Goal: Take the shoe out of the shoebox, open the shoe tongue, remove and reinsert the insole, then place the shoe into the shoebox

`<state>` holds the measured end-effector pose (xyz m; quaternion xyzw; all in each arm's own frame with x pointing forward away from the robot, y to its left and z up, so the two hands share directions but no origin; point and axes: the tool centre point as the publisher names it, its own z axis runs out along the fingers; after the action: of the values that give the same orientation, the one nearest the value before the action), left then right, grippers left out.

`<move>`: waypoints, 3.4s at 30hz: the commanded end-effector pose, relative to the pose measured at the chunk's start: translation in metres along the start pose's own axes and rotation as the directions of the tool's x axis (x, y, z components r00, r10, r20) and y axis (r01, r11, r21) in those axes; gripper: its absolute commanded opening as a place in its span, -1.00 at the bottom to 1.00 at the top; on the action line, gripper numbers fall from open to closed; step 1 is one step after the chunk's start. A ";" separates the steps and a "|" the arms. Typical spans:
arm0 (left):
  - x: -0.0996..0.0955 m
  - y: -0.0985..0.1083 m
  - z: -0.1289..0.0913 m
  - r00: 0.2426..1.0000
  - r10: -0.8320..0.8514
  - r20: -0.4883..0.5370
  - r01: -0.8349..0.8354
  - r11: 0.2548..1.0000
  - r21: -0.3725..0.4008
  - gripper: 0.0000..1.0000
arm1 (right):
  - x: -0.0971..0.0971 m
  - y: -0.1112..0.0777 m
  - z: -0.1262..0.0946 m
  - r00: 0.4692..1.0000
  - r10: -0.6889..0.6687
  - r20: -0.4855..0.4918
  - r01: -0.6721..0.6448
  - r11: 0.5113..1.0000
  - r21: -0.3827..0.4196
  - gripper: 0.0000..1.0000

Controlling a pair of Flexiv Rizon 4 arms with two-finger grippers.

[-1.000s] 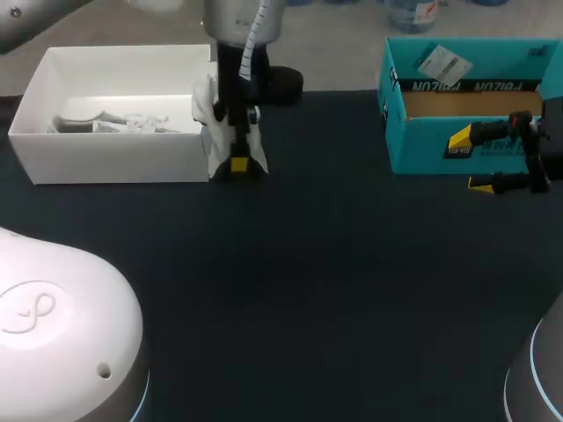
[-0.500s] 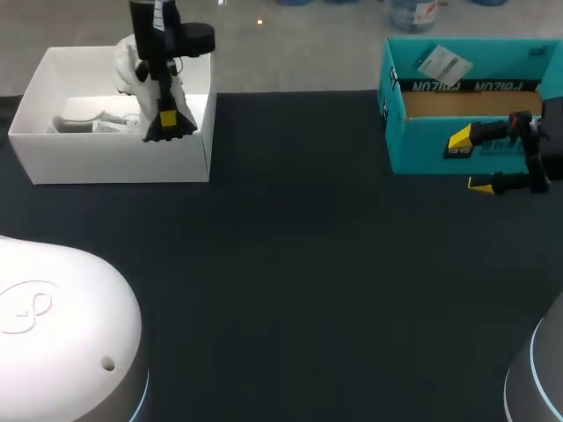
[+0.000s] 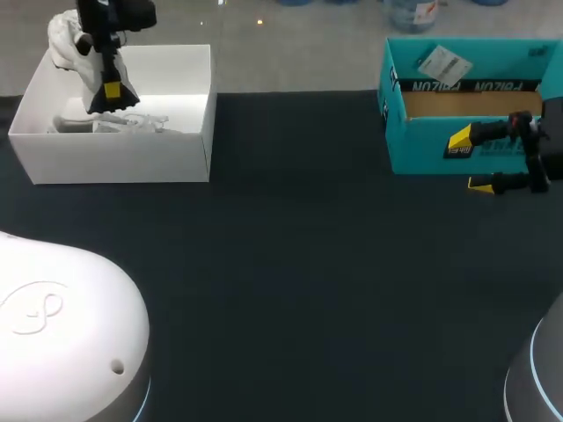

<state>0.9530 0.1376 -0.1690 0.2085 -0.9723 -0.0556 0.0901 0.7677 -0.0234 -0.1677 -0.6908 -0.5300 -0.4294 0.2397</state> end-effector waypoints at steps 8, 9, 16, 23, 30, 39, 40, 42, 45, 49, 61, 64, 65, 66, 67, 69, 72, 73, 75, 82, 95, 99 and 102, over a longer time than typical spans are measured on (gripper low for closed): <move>-0.019 -0.008 0.000 0.999 -0.013 -0.050 0.013 1.000 -0.006 -1.00 | 0.001 -0.001 0.001 1.000 0.002 0.005 -0.002 1.000 -0.001 1.00; -0.019 -0.008 0.000 0.999 -0.013 -0.050 0.013 1.000 -0.006 -1.00 | 0.001 -0.001 0.001 1.000 0.002 0.005 -0.002 1.000 -0.001 1.00; -0.018 -0.009 0.005 0.999 0.036 -0.027 -0.035 0.999 0.017 -1.00 | 0.001 -0.001 0.001 1.000 0.002 0.005 -0.002 1.000 -0.001 1.00; -0.058 0.005 0.003 0.997 0.070 0.025 -0.070 0.997 0.030 -1.00 | 0.001 -0.001 0.001 1.000 0.002 0.005 -0.002 1.000 -0.001 1.00; -0.104 0.022 -0.002 0.992 0.127 0.003 -0.127 0.992 0.023 -1.00 | 0.001 -0.001 0.001 1.000 0.002 0.005 -0.002 1.000 -0.001 1.00; -0.169 0.030 -0.001 0.992 0.116 0.056 -0.120 0.991 0.067 -1.00 | 0.001 -0.001 0.001 1.000 0.002 0.005 -0.002 1.000 -0.001 1.00; -0.174 0.030 0.000 0.993 0.100 0.061 -0.104 0.993 0.059 -1.00 | 0.001 -0.001 0.001 1.000 0.002 0.005 -0.002 1.000 -0.001 1.00; -0.185 0.030 0.002 0.993 0.103 0.062 -0.106 0.993 0.054 -1.00 | 0.001 -0.001 0.001 1.000 0.002 0.005 -0.002 1.000 -0.001 1.00; -0.199 0.031 0.005 0.992 0.109 0.063 -0.112 0.993 0.046 -1.00 | 0.001 -0.001 0.001 1.000 0.002 0.005 -0.002 1.000 -0.001 1.00; -0.209 0.037 0.008 0.974 0.215 0.065 -0.217 0.976 0.029 -1.00 | 0.001 -0.001 0.001 1.000 0.002 0.005 -0.002 1.000 -0.001 1.00; -0.208 0.051 0.000 0.588 0.805 0.084 -0.796 0.594 -0.119 -1.00 | 0.001 -0.001 0.001 1.000 0.002 0.005 -0.002 1.000 -0.001 1.00; -0.208 0.051 0.000 0.588 0.805 0.084 -0.796 0.594 -0.119 -1.00 | 0.001 -0.001 0.001 1.000 0.002 0.005 -0.002 1.000 -0.001 1.00; -0.208 0.051 0.000 0.588 0.805 0.084 -0.796 0.594 -0.119 -1.00 | 0.001 -0.001 0.001 1.000 0.002 0.005 -0.002 1.000 -0.001 1.00; -0.208 0.051 0.000 0.588 0.805 0.084 -0.796 0.594 -0.119 -1.00 | 0.001 -0.001 0.001 1.000 0.002 0.005 -0.002 1.000 -0.001 1.00; -0.208 0.051 0.000 0.588 0.805 0.084 -0.796 0.594 -0.119 -1.00 | 0.001 -0.001 0.001 1.000 0.002 0.005 -0.002 1.000 -0.001 1.00; -0.208 0.051 0.000 0.588 0.805 0.084 -0.796 0.594 -0.119 -1.00 | 0.001 -0.001 0.001 1.000 0.002 0.005 -0.002 1.000 -0.001 1.00; -0.210 0.052 -0.001 0.559 0.825 0.082 -0.821 0.565 -0.085 -1.00 | 0.001 -0.001 0.001 1.000 0.002 0.005 -0.002 1.000 -0.001 1.00; -0.214 0.053 -0.002 0.484 0.871 0.083 -0.867 0.490 -0.088 -1.00 | 0.001 -0.001 0.001 1.000 0.002 0.005 -0.002 1.000 -0.001 1.00; -0.224 0.059 -0.004 0.259 0.965 0.035 -0.961 0.261 -0.090 -1.00 | 0.001 -0.001 0.001 1.000 0.002 0.005 -0.002 1.000 -0.001 1.00; -0.249 0.076 -0.021 -0.290 0.957 0.004 -0.931 -0.282 -0.230 -1.00 | 0.001 -0.001 0.001 1.000 0.002 0.005 -0.002 1.000 -0.001 1.00; -0.254 0.074 -0.024 -0.298 0.954 -0.012 -0.928 -0.293 -0.231 -1.00 | 0.001 -0.001 0.001 1.000 0.002 0.005 -0.002 1.000 -0.001 1.00; -0.254 0.074 -0.024 -0.298 0.954 -0.012 -0.928 -0.293 -0.231 -1.00 | 0.001 -0.001 0.001 1.000 0.002 0.005 -0.002 1.000 -0.001 1.00; -0.254 0.074 -0.024 -0.298 0.954 -0.012 -0.928 -0.293 -0.231 -1.00 | 0.001 -0.001 0.001 1.000 0.002 0.005 -0.002 1.000 -0.001 1.00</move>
<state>1.1645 0.3069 -0.1733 -0.6641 -0.7456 -0.0443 0.0335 0.7677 -0.0235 -0.1677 -0.6908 -0.5300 -0.4294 0.2397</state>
